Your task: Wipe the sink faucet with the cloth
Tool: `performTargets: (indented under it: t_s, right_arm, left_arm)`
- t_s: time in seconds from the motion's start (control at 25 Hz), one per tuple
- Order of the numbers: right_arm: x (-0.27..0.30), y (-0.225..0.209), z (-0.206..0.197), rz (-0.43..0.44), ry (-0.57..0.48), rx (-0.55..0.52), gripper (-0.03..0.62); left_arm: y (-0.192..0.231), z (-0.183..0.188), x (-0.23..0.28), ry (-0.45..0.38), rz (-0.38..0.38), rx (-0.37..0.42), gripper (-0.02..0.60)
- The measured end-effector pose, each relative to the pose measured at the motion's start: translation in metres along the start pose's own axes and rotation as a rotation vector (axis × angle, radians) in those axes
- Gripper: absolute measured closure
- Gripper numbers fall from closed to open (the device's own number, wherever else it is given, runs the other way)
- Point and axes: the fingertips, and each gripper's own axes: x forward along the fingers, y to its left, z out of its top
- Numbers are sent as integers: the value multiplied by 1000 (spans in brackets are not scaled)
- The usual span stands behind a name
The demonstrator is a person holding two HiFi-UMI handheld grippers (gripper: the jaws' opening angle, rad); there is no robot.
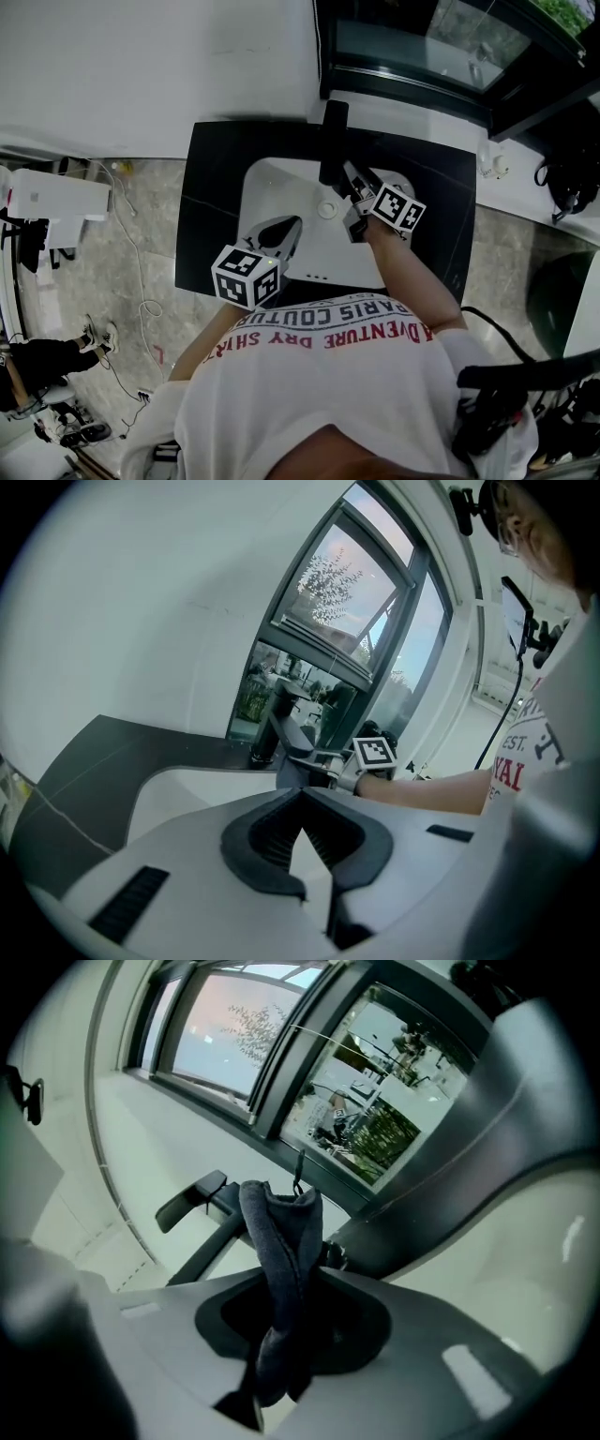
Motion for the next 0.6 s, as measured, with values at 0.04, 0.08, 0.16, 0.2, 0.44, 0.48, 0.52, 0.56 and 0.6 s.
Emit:
performTargets:
  t_s: [0.04, 0.08, 0.16, 0.2, 0.44, 0.48, 0.52, 0.56, 0.6]
  right_arm:
    - [-9, 7, 0, -4, 12, -33, 516]
    - [-20, 15, 0, -6, 21, -69, 516]
    - [-46, 38, 1, 0, 24, -143, 515]
    - [-58, 52, 0, 11, 23, -184, 516]
    - [-112, 141, -48, 51, 79, -486, 515]
    - [-119, 154, -57, 54, 82, -529, 516]
    - [-125, 166, -65, 54, 83, -565, 516]
    - [-133, 177, -72, 54, 84, -595, 516]
    - [-141, 186, -78, 55, 87, -615, 516]
  left_arm:
    - [-2, 4, -3, -10, -3, 3, 581]
    - [-4, 8, -6, -22, -10, 8, 581]
    - [-11, 18, -13, -49, -33, 26, 580]
    - [-15, 22, -17, -62, -47, 38, 580]
    - [-37, 20, -55, -114, -133, 114, 580]
    - [-39, 17, -63, -116, -143, 126, 580]
    - [-40, 14, -71, -119, -150, 140, 580]
    - [-43, 13, -79, -123, -155, 155, 580]
    - [-47, 12, -88, -129, -158, 171, 581]
